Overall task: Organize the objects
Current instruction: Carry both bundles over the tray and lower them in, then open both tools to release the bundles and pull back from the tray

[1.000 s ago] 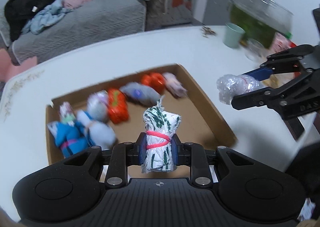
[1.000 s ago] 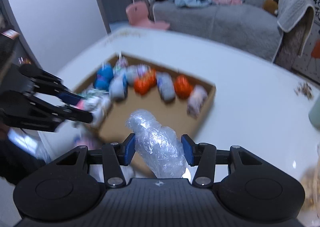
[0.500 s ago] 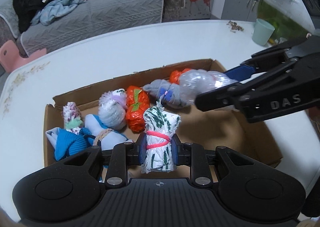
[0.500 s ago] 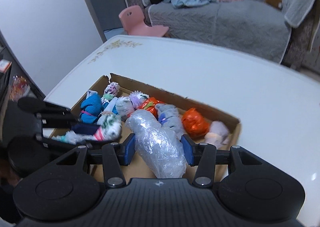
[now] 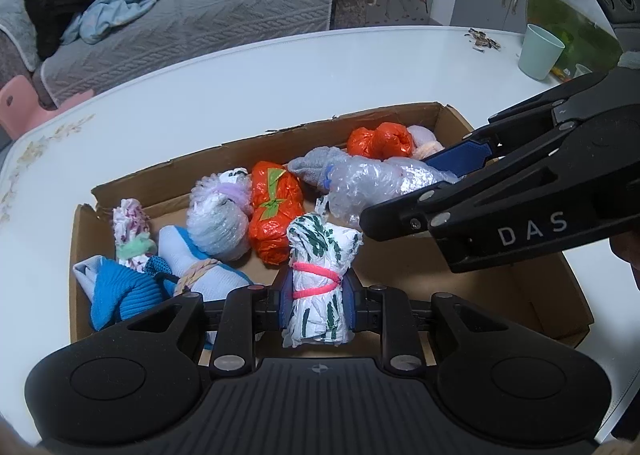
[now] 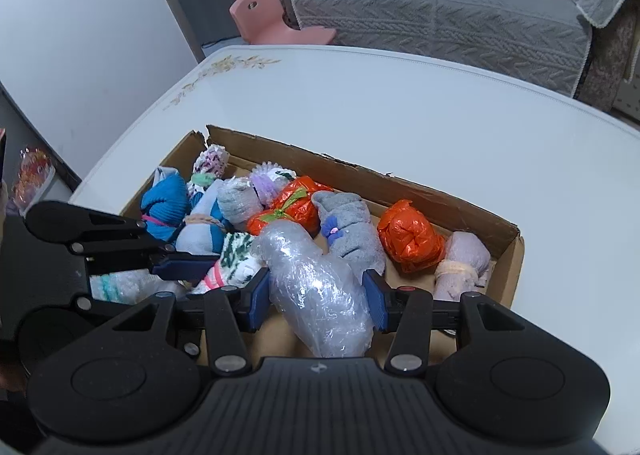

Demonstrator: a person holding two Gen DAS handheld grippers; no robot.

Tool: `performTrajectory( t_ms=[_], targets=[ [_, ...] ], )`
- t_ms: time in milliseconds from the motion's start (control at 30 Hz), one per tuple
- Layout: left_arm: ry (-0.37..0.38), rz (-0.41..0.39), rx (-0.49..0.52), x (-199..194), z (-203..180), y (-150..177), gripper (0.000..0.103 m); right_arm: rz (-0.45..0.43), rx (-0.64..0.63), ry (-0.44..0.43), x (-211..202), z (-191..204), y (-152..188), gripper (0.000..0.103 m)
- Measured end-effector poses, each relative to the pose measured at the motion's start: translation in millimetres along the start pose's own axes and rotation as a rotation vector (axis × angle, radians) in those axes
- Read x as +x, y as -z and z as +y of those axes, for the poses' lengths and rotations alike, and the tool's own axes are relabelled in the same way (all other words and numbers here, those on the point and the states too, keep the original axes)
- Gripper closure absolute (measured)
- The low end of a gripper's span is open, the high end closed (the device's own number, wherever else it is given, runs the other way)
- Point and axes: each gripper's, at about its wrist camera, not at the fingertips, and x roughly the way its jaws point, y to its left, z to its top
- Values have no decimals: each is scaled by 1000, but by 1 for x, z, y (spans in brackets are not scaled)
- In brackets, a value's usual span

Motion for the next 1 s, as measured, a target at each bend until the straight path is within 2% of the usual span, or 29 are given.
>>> performTrajectory(
  t_ms=[500,733,867,933,1000],
  targets=[
    [-3,28,-9,18,4,2,72,15,38,7,17,-1,-1,58],
    [21,35,-21,19,6,3,68,15,62,21,20,-4,2,51],
    [21,30,-21,18,6,4,68,19,70,13,20,-4,3,51],
    [25,28,-29,18,6,4,63,20,79,3,20,-3,3,50],
    [37,26,-33,18,5,4,52,25,96,-15,20,-4,4,49]
  ],
)
